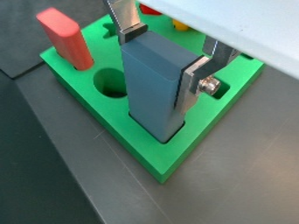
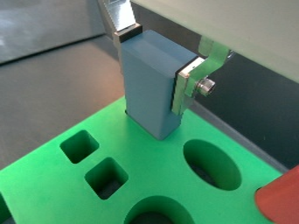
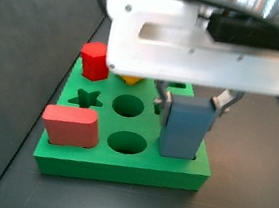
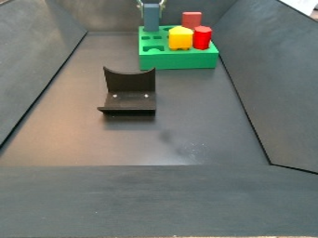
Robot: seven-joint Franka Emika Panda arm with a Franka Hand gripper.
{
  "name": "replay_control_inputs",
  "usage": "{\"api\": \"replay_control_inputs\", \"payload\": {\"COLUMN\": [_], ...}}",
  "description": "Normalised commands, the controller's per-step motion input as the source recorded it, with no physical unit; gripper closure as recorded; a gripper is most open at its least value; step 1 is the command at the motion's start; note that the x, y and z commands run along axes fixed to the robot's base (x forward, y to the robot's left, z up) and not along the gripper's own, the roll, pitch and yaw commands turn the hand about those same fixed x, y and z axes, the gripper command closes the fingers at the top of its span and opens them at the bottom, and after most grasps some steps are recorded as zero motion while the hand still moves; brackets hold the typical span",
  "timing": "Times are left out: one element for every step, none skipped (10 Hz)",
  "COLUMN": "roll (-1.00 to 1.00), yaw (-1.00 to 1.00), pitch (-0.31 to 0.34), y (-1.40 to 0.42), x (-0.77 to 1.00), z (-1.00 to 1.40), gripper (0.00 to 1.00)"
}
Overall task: Pick up the rectangle object. Move up. Place the rectangle object on the fixture. Regrasp the rectangle object. Move to above the board. Insert the rectangle object.
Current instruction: Insert the rectangle object.
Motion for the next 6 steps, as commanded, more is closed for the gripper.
{"api": "replay_control_inputs", "payload": {"roll": [0.39, 0.37, 0.28, 0.12, 0.01, 0.0], "yaw": [-0.14, -0.12, -0.03, -0.04, 0.0, 0.0], "pitch": [0.016, 0.0, 0.0, 0.0, 0.0, 0.0], "y": [-0.32, -0.3, -0.24, -0.01, 0.0, 0.0], "x": [0.03, 0.04, 0.01, 0.16, 0.0, 0.0], "z": [-0.57, -0.63, -0.83, -0.41, 0.0, 0.0], "gripper": [1.0, 1.0, 1.0, 1.0, 1.0, 1.0]}}
